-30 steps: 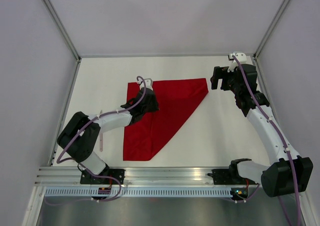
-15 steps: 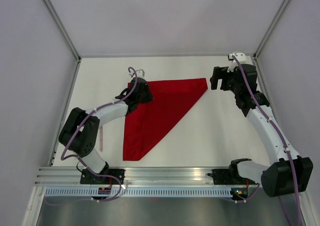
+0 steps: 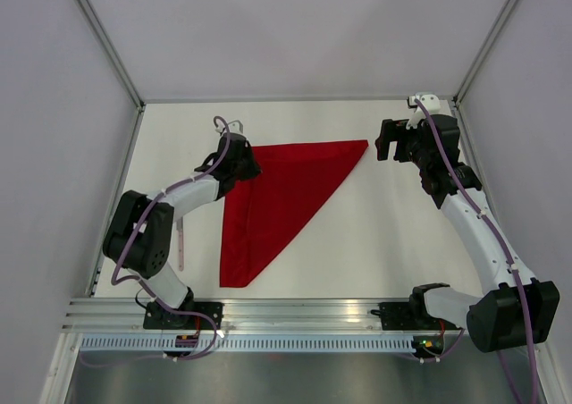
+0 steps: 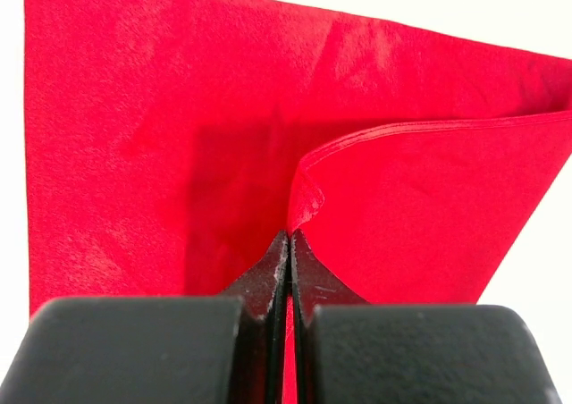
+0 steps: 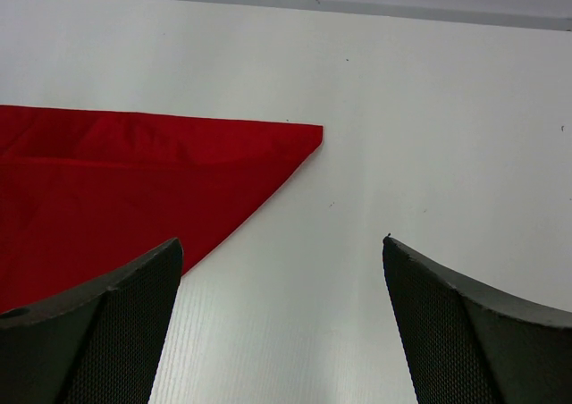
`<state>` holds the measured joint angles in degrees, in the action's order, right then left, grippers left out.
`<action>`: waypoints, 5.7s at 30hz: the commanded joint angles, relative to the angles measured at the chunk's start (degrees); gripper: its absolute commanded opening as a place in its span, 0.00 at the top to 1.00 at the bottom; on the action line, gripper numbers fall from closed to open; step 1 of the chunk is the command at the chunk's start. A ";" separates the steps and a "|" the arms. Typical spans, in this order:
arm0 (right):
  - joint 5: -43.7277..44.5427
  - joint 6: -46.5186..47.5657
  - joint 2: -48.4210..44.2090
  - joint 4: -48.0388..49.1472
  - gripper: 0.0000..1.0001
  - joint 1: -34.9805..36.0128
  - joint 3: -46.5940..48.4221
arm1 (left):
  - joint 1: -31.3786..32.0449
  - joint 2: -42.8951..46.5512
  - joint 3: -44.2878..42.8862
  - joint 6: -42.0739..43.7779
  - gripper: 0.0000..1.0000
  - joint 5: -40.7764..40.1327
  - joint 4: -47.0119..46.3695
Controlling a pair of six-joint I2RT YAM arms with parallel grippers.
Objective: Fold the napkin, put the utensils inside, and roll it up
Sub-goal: Fold the napkin at the center of the board, then pick up the knife at the center of the board.
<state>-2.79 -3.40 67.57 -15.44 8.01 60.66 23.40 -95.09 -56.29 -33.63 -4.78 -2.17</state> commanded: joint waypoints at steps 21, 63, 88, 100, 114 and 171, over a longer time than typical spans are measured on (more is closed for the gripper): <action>-0.29 -0.91 0.54 -0.99 0.03 -0.19 1.56 | -7.22 -3.08 -6.46 2.69 0.98 4.51 1.82; -0.64 -1.08 0.90 -1.26 0.03 -0.19 1.56 | -12.50 -7.21 -12.70 3.48 0.98 7.94 5.69; -0.47 -0.91 0.90 -1.17 0.03 -0.19 1.56 | -13.82 -9.85 -17.01 3.22 0.98 9.35 6.92; -0.64 -0.82 0.98 -1.35 0.03 -0.19 1.56 | -13.82 -11.35 -17.10 3.30 0.98 9.26 7.01; -1.25 -0.91 0.54 -1.43 0.03 -0.19 1.56 | -14.52 -13.02 -17.27 4.45 0.59 3.55 7.01; -17.78 -4.42 4.24 -4.16 0.07 0.34 2.00 | -24.98 14.33 17.10 -14.98 0.63 -14.38 40.32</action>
<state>-19.75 -6.50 71.18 -18.94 8.12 60.69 -1.28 -77.78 -38.26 -46.70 -20.45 37.39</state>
